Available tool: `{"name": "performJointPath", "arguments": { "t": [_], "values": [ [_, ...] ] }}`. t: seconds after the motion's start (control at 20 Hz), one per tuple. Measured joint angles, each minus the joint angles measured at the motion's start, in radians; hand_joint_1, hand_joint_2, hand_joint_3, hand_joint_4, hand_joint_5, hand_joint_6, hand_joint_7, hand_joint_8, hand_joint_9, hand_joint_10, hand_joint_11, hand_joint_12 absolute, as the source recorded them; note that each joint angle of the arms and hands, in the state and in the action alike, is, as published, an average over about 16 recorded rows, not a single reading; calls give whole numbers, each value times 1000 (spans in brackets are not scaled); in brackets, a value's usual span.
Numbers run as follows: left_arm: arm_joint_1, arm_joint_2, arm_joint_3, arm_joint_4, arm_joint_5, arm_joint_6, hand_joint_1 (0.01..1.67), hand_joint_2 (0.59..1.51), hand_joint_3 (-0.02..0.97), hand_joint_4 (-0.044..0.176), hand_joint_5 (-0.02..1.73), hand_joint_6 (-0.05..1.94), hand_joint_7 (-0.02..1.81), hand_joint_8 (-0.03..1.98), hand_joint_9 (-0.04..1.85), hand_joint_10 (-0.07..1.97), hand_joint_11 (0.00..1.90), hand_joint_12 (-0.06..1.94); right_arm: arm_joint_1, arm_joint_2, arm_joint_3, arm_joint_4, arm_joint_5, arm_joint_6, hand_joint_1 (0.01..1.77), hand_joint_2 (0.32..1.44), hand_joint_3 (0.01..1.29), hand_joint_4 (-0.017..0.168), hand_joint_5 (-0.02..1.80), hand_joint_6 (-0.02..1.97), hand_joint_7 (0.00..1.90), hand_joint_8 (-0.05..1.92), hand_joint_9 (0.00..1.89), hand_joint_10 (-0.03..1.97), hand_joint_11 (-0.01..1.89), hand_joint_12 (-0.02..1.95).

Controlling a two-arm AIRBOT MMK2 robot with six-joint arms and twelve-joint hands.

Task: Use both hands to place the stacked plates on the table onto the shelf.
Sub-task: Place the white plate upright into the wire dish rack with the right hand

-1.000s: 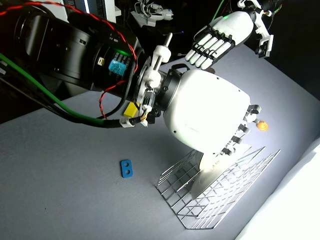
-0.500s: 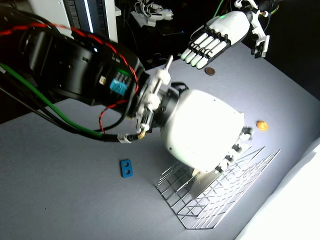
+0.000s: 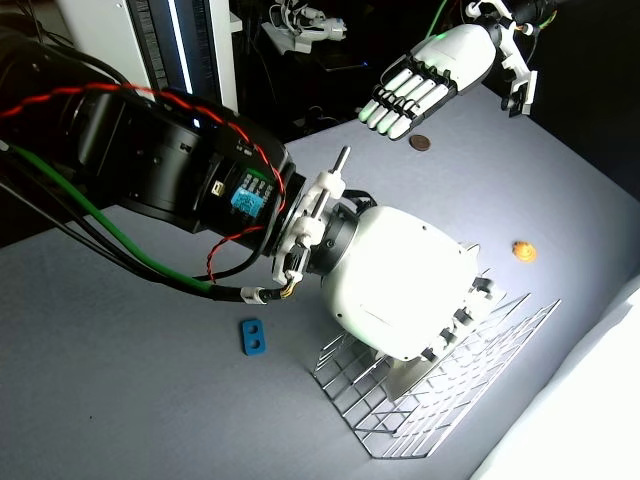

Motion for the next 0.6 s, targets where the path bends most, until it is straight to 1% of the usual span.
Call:
{"name": "performJointPath", "arguments": {
  "t": [0.1,0.2,0.4,0.6],
  "values": [
    [-3,-1,-1,6,-2,1,21,1139,6,0,55,8,49,13,20,7,19,-2,-8,-5,6,-5,2,0,1370,996,15,-10,881,873,1039,914,1037,960,894,1098],
    [-5,-2,-1,11,-3,1,21,1139,6,0,55,8,51,13,20,7,18,-3,-14,-10,12,-9,3,0,1355,1001,15,-9,869,876,1025,906,1032,896,878,1101],
    [-9,-4,1,17,-7,3,21,1139,6,0,55,8,51,13,22,7,18,-3,-21,-16,19,-16,6,1,1311,1014,14,-8,822,723,1007,699,1016,714,810,1120],
    [-12,-5,3,23,-9,3,21,1139,7,0,55,8,49,13,20,7,18,-3,-16,-13,19,-20,4,1,1253,1019,14,-6,791,556,992,486,988,531,716,1164]
  ]
}}
